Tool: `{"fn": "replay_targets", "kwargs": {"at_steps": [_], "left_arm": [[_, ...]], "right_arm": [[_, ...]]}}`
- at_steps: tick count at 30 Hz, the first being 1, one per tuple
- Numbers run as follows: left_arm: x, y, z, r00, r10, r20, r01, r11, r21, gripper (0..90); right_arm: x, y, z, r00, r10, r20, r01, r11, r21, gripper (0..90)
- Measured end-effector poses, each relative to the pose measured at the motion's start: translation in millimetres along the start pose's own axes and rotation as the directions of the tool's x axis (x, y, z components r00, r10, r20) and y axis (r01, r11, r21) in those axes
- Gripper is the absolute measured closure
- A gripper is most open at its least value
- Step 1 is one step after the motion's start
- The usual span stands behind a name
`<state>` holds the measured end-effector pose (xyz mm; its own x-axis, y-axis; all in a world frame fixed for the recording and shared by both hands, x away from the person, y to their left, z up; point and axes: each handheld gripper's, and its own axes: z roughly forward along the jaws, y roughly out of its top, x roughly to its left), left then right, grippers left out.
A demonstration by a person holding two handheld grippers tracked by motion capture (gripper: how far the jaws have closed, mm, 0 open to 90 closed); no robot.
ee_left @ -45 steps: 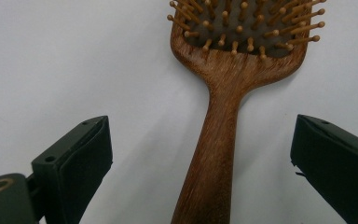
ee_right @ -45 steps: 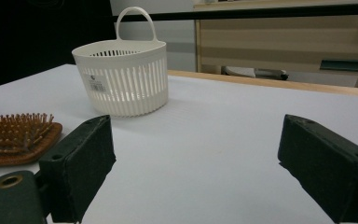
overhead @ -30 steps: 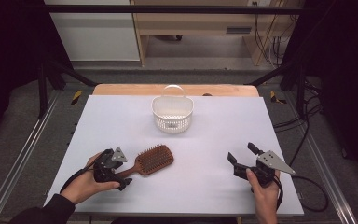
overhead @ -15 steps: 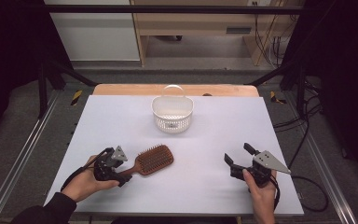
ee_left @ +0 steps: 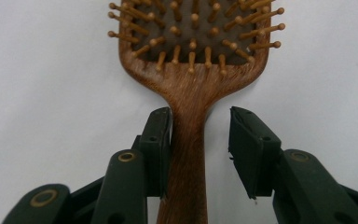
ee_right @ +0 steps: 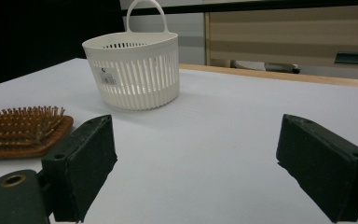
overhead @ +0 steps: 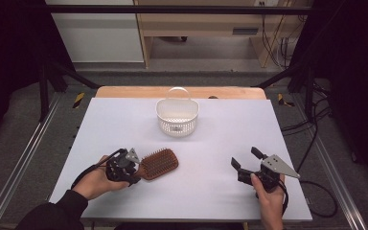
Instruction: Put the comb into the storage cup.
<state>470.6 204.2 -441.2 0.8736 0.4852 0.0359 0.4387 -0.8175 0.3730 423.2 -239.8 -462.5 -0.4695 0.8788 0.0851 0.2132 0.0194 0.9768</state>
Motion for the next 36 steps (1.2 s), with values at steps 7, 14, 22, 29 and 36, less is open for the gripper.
{"fn": "replay_targets", "kwargs": {"at_steps": [7,14,22,29,36], "left_arm": [[2.6,3.4,3.2,1.0,0.008,-0.002,-0.008,0.9993,0.038,63.4],[6.0,6.5,8.2,0.9999,-0.006,0.01,0.006,0.9978,0.066,68.2],[7.1,12.4,10.0,0.9997,-0.004,0.024,0.002,0.9938,0.111,70.9],[0.6,9.9,9.3,0.9998,0.012,-0.016,-0.01,0.9959,0.09,72.2],[-8.4,7.9,7.8,0.9952,0.055,-0.082,-0.051,0.9975,0.049,72.4]], "right_arm": [[-0.4,-0.2,0.3,1.0,0.0,-0.002,0.0,1.0,0.002,11.8],[-0.2,-0.2,0.2,1.0,0.0,0.001,0.0,1.0,0.0,11.8],[-0.8,-0.2,-0.1,1.0,0.004,0.001,-0.004,1.0,-0.001,11.8],[-0.1,-0.4,0.4,1.0,0.001,-0.005,-0.001,1.0,0.003,11.7],[-1.0,0.4,-0.3,1.0,0.004,-0.007,-0.004,1.0,-0.002,11.7]]}}
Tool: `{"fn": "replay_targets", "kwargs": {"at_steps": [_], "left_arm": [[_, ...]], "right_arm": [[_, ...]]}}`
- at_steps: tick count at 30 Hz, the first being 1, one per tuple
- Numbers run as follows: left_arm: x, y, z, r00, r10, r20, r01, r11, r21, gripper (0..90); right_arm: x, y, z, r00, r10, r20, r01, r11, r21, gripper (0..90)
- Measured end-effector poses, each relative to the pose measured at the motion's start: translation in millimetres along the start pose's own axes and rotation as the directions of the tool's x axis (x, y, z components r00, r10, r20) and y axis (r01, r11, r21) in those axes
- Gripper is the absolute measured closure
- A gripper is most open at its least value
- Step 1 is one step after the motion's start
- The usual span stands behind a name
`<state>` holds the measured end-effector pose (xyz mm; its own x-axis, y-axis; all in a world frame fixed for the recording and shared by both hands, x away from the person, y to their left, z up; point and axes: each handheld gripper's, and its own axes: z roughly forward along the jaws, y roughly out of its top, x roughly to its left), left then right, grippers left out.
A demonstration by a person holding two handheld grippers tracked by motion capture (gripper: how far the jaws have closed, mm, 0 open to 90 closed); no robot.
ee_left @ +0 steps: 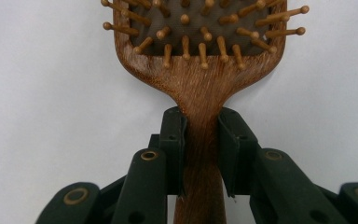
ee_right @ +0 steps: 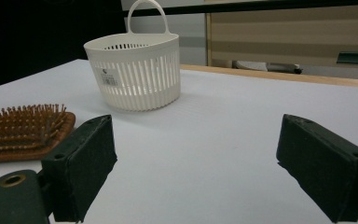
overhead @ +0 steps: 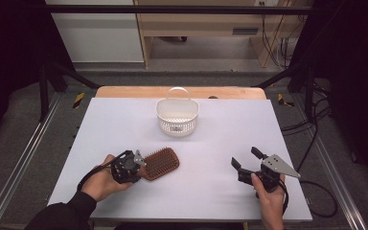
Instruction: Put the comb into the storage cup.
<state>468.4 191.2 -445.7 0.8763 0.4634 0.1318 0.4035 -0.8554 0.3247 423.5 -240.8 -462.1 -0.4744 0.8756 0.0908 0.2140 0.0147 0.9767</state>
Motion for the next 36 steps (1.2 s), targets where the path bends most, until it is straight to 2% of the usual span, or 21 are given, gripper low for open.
{"fn": "replay_targets", "kwargs": {"at_steps": [6,9,12,14,15,17,18,20,22,25,27,28,29,31,32,33,34,36], "left_arm": [[-3.5,1.6,-6.5,0.9986,-0.02,-0.048,0.016,0.995,-0.099,72.4],[-7.7,3.6,-10.4,0.997,-0.026,-0.073,0.014,0.9883,-0.152,72.4],[-16.3,5.3,-14.4,0.9951,0.009,-0.099,-0.031,0.9729,-0.229,72.4],[-21.9,7.9,-16.2,0.9936,-0.004,-0.113,-0.027,0.9618,-0.272,72.4],[-23.0,9.0,-16.8,0.9935,-0.007,-0.114,-0.026,0.9587,-0.283,72.4],[-26.4,11.7,-17.3,0.9929,-0.015,-0.118,-0.025,0.9455,-0.325,72.4],[-28.0,12.6,-17.6,0.9931,-0.007,-0.117,-0.035,0.935,-0.353,72.4],[-31.6,15.0,-18.0,0.9931,-0.017,-0.116,-0.031,0.9175,-0.397,72.4],[-35.6,18.0,-20.1,0.9912,-0.013,-0.132,-0.044,0.9057,-0.422,72.4],[-39.5,19.9,-24.2,0.9901,-0.028,-0.137,-0.038,0.8893,-0.456,72.4],[-42.7,20.5,-27.1,0.9885,-0.033,-0.148,-0.041,0.8782,-0.477,72.4],[-45.0,21.0,-28.3,0.9878,-0.042,-0.15,-0.038,0.8691,-0.493,72.5],[-46.7,21.5,-29.1,0.9867,-0.044,-0.157,-0.042,0.8626,-0.504,72.4],[-49.0,23.4,-30.0,0.9871,-0.052,-0.152,-0.036,0.8511,-0.524,72.5],[-50.2,24.5,-30.0,0.9866,-0.055,-0.154,-0.035,0.8459,-0.532,72.5],[-51.0,25.3,-29.5,0.9868,-0.061,-0.15,-0.03,0.8405,-0.541,72.5],[-52.0,26.6,-28.7,0.9871,-0.067,-0.145,-0.025,0.8335,-0.552,72.5],[-53.3,28.6,-26.8,0.9877,-0.075,-0.137,-0.017,0.8223,-0.569,72.5]], "right_arm": [[-1.5,0.1,-0.6,1.0,0.009,-0.004,-0.009,1.0,-0.003,11.5],[-2.1,-0.5,0.5,0.9994,0.028,-0.02,-0.027,1.0,0.009,10.5],[-1.2,-0.5,1.3,0.9987,0.041,-0.029,-0.041,0.999,-0.004,10.1],[0.3,0.3,0.7,0.998,0.05,-0.039,-0.05,0.999,-0.018,8.6],[1.4,0.7,0.9,0.9964,0.064,-0.055,-0.065,0.997,-0.029,7.9],[3.7,1.4,2.5,0.9928,0.091,-0.078,-0.094,0.995,-0.04,7.6],[4.8,1.8,3.4,0.991,0.106,-0.082,-0.109,0.993,-0.043,7.6],[8.0,3.1,5.5,0.9836,0.141,-0.112,-0.147,0.988,-0.05,7.3],[12.4,4.4,6.8,0.9778,0.16,-0.135,-0.169,0.984,-0.058,7.3],[18.9,5.8,8.5,0.9693,0.179,-0.168,-0.192,0.979,-0.063,7.2],[20.8,7.1,10.6,0.9544,0.214,-0.209,-0.23,0.971,-0.059,7.0],[22.2,8.2,11.6,0.9485,0.226,-0.222,-0.245,0.968,-0.058,7.0],[24.0,10.2,12.6,0.9391,0.244,-0.242,-0.266,0.962,-0.061,7.0],[27.4,13.4,14.6,0.9295,0.257,-0.265,-0.283,0.957,-0.067,7.0],[30.7,15.6,16.1,0.9197,0.27,-0.285,-0.3,0.952,-0.066,6.9],[33.9,17.5,17.1,0.9135,0.275,-0.3,-0.307,0.95,-0.064,6.9],[36.4,18.7,18.2,0.9115,0.274,-0.307,-0.307,0.949,-0.066,6.9],[42.9,21.3,20.8,0.9021,0.279,-0.329,-0.316,0.947,-0.062,6.8]]}}
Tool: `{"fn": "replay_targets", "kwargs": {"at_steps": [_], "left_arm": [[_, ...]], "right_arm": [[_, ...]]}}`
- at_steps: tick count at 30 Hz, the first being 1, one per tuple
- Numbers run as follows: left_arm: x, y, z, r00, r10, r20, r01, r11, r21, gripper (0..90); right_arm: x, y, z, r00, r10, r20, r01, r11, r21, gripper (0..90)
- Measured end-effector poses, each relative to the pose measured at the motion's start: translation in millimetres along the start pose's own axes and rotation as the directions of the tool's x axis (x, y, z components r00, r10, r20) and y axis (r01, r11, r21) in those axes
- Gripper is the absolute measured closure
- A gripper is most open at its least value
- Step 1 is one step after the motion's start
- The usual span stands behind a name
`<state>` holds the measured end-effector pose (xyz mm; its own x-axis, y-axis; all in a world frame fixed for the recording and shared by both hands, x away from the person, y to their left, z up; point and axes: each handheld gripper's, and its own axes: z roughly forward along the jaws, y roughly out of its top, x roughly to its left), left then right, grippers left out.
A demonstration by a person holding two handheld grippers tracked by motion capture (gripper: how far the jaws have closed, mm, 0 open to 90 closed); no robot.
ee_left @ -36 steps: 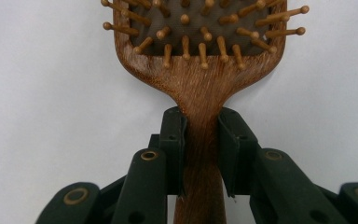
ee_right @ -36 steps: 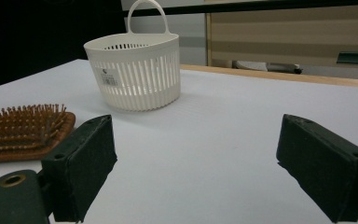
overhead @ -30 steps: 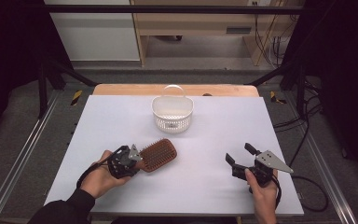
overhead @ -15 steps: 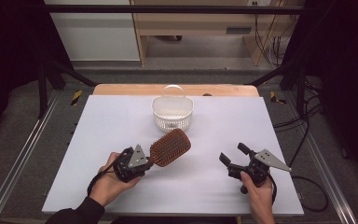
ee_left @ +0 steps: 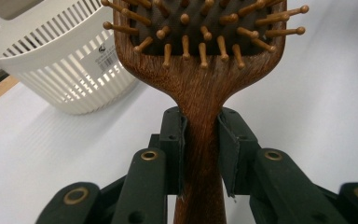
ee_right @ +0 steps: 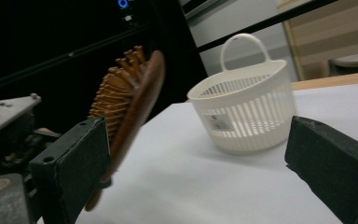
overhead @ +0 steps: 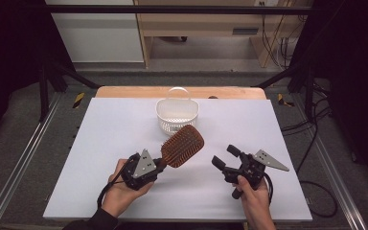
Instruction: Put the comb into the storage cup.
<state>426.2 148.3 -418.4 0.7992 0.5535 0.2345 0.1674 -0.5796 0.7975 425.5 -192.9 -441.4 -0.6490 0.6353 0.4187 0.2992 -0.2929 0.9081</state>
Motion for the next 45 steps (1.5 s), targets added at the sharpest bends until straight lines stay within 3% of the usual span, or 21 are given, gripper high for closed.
{"fn": "replay_targets", "kwargs": {"at_steps": [8,11,15,23,32,34,45], "left_arm": [[0.0,0.8,5.4,0.9995,-0.03,0.013,0.03,0.9984,-0.048,72.5],[1.2,1.5,5.0,0.9994,-0.033,0.01,0.034,0.9967,-0.074,72.5],[-1.1,1.4,6.0,0.9992,-0.039,-0.007,0.038,0.9939,-0.103,72.5],[-8.1,-0.2,13.7,0.998,-0.053,-0.035,0.047,0.9872,-0.152,72.5],[-10.4,-4.1,16.4,0.9958,-0.087,-0.029,0.079,0.9759,-0.203,72.5],[-11.2,-5.0,15.5,0.9967,-0.071,-0.038,0.062,0.9777,-0.2,72.4],[-15.0,-11.1,14.3,0.9951,-0.093,-0.033,0.083,0.9706,-0.226,72.4]], "right_arm": [[14.6,-1.5,20.1,0.9969,0.05,-0.06,-0.049,0.999,0.02,4.7],[20.9,1.4,26.9,0.9962,0.052,-0.07,-0.05,0.998,0.031,3.9],[32.3,7.9,37.4,0.9991,0.038,-0.018,-0.037,0.998,0.053,4.4],[49.5,20.1,56.8,0.9967,0.035,-0.074,-0.031,0.998,0.059,6.5],[55.2,26.4,68.5,0.9939,0.049,-0.099,-0.042,0.996,0.075,8.0],[56.2,28.2,70.9,0.9936,0.056,-0.099,-0.048,0.996,0.077,8.6],[57.4,35.6,78.5,0.9926,0.094,-0.078,-0.088,0.994,0.068,15.2]]}}
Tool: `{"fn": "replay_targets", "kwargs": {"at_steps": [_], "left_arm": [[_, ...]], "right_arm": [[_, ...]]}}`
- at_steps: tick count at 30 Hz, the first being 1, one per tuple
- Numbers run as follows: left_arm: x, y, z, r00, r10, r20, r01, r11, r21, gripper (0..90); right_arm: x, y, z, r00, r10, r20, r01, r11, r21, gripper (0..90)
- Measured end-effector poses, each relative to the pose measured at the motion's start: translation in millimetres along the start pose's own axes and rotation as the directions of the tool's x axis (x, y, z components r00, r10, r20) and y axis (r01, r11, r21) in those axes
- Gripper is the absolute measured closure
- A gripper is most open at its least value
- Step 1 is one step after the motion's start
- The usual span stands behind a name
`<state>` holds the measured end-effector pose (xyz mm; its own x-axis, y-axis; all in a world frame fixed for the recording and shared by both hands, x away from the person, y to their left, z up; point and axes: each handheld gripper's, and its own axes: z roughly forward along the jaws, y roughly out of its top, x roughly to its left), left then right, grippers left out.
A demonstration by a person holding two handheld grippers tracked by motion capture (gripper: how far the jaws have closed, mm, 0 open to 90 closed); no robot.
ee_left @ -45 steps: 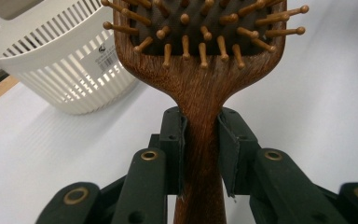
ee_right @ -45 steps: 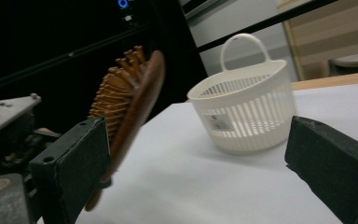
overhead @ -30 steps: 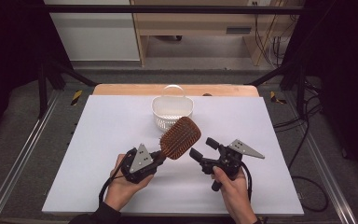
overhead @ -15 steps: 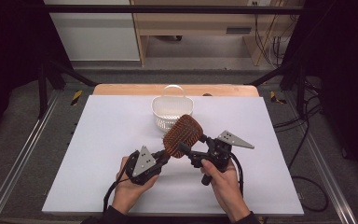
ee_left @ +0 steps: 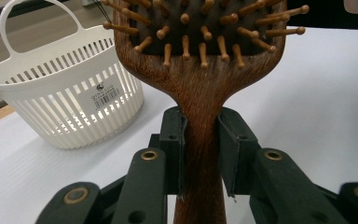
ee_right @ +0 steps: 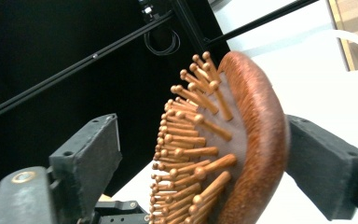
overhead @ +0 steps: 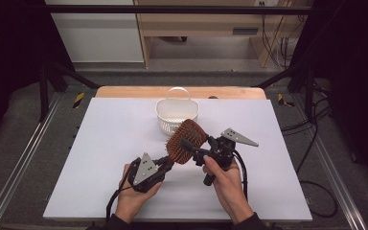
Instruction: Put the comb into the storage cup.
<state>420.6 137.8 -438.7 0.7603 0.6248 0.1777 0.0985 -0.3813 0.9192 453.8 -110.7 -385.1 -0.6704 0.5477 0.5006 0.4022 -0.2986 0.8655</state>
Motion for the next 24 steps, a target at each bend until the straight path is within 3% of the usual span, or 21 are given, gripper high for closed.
{"fn": "replay_targets", "kwargs": {"at_steps": [11,24], "left_arm": [[1.5,-2.2,-1.2,0.9999,-0.006,-0.011,0.006,1.0,-0.007,72.4],[1.2,-1.8,-2.5,0.9999,-0.008,-0.011,0.008,0.9998,-0.018,72.4]], "right_arm": [[2.8,2.4,7.9,1.0,0.001,-0.006,0.0,1.0,0.003,24.2],[5.1,7.2,11.1,0.9999,-0.011,0.005,0.011,1.0,0.02,27.7]]}}
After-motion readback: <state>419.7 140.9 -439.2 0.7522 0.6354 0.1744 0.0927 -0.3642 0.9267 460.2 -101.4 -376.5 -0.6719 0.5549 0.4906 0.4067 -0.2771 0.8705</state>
